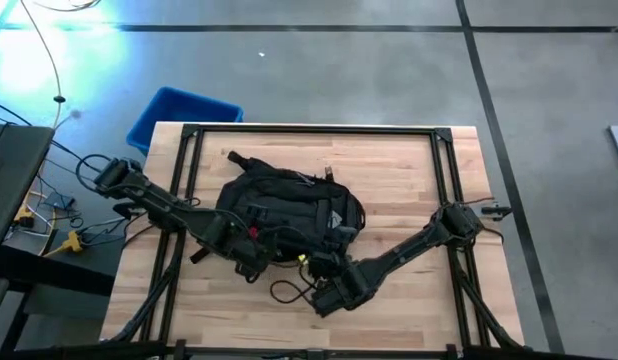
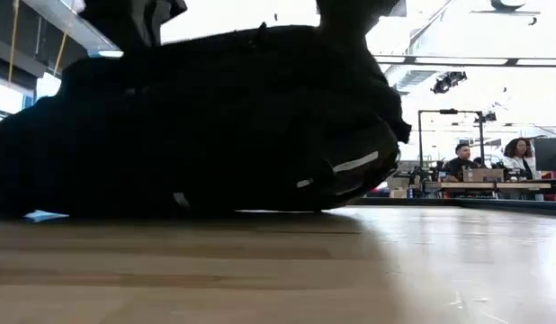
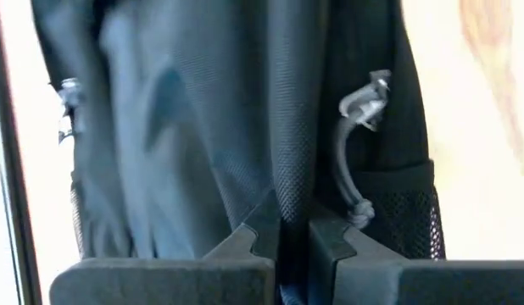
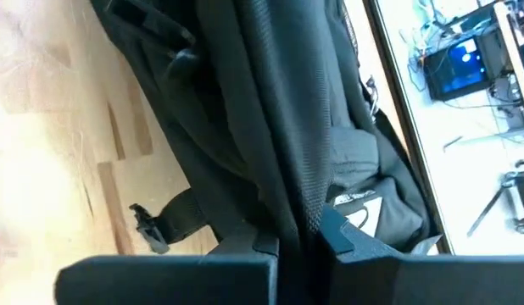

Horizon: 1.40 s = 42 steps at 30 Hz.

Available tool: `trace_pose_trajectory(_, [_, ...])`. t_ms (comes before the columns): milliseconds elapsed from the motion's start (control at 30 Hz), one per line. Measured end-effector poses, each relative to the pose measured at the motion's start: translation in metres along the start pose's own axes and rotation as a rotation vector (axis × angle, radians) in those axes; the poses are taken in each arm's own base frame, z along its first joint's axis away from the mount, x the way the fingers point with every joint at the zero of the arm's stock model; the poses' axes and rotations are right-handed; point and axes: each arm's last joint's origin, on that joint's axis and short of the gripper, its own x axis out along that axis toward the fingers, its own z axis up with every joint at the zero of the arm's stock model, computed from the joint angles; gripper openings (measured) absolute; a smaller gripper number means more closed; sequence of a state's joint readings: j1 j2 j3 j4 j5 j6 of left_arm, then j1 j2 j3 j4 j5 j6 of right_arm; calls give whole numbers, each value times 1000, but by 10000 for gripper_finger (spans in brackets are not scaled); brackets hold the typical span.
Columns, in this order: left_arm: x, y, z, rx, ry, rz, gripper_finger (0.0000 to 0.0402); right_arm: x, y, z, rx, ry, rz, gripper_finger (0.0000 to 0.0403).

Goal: Unpack backpack
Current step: Open the black backpack

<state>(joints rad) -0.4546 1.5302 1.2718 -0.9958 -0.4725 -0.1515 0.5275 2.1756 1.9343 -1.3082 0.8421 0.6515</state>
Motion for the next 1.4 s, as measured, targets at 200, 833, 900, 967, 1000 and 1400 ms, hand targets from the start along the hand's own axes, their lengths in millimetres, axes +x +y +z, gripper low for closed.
trace_pose_trajectory(200, [-24,12,8,-154,-133,40,1,-16,-9,-14,-4,104,-28,86])
trace_pose_trajectory(833, [1,8,-2,-273,-163,98,0,-106,47,-56,-39,-302,138,181])
trace_pose_trajectory(900, [2,9,0,-277,-174,82,0,-118,58,-51,-17,-404,194,176])
trace_pose_trajectory(967, [2,9,4,-295,-207,55,0,-123,63,-40,-15,-486,218,173])
trace_pose_trajectory(1000, [2,9,7,-310,-233,36,0,-122,63,-33,-18,-514,215,172])
trace_pose_trajectory(1400, [-4,6,24,-337,-382,-120,0,-15,43,13,-121,-322,34,172])
